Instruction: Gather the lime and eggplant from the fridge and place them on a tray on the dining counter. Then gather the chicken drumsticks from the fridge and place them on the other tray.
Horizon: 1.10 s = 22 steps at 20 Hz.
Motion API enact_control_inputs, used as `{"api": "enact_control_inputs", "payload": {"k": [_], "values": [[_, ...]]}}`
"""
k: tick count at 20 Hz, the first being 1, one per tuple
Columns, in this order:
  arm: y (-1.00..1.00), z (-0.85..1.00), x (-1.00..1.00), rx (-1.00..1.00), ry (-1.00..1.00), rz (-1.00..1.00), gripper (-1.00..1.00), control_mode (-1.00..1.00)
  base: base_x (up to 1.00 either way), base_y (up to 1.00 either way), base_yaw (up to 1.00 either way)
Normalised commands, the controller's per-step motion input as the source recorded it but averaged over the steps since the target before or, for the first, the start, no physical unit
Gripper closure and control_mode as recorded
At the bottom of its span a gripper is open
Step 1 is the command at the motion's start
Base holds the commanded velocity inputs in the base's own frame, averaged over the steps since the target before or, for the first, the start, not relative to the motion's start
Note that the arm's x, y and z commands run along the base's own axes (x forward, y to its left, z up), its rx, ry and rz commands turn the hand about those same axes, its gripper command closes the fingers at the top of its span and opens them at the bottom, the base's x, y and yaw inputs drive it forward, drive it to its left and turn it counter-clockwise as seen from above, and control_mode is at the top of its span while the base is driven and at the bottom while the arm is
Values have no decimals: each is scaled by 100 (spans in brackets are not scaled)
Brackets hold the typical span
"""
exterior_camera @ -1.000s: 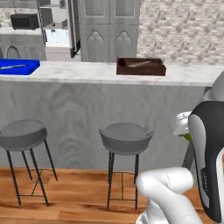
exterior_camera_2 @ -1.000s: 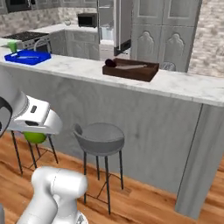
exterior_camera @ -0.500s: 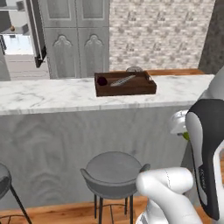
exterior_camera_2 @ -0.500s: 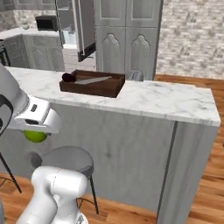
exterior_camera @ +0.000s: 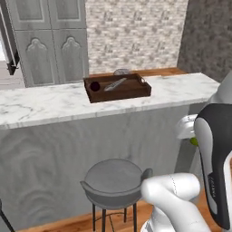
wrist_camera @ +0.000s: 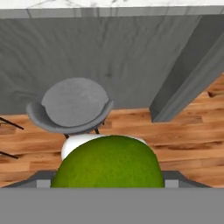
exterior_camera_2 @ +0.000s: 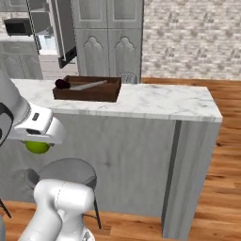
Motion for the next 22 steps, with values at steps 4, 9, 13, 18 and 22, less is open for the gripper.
{"api": "enact_control_inputs", "payload": {"k": [4, 9, 13, 18, 22], "values": [[0, 0, 0, 0, 0, 0, 100, 100, 19, 6, -37], [0, 0, 0, 0, 0, 0, 100, 100, 13, 0, -6], [0, 0, 0, 0, 0, 0, 100, 100, 28, -2, 26], [0, 0, 0, 0, 0, 0, 100, 100, 41, 0, 31], [0, 0, 0, 0, 0, 0, 100, 100, 39, 0, 7]]}}
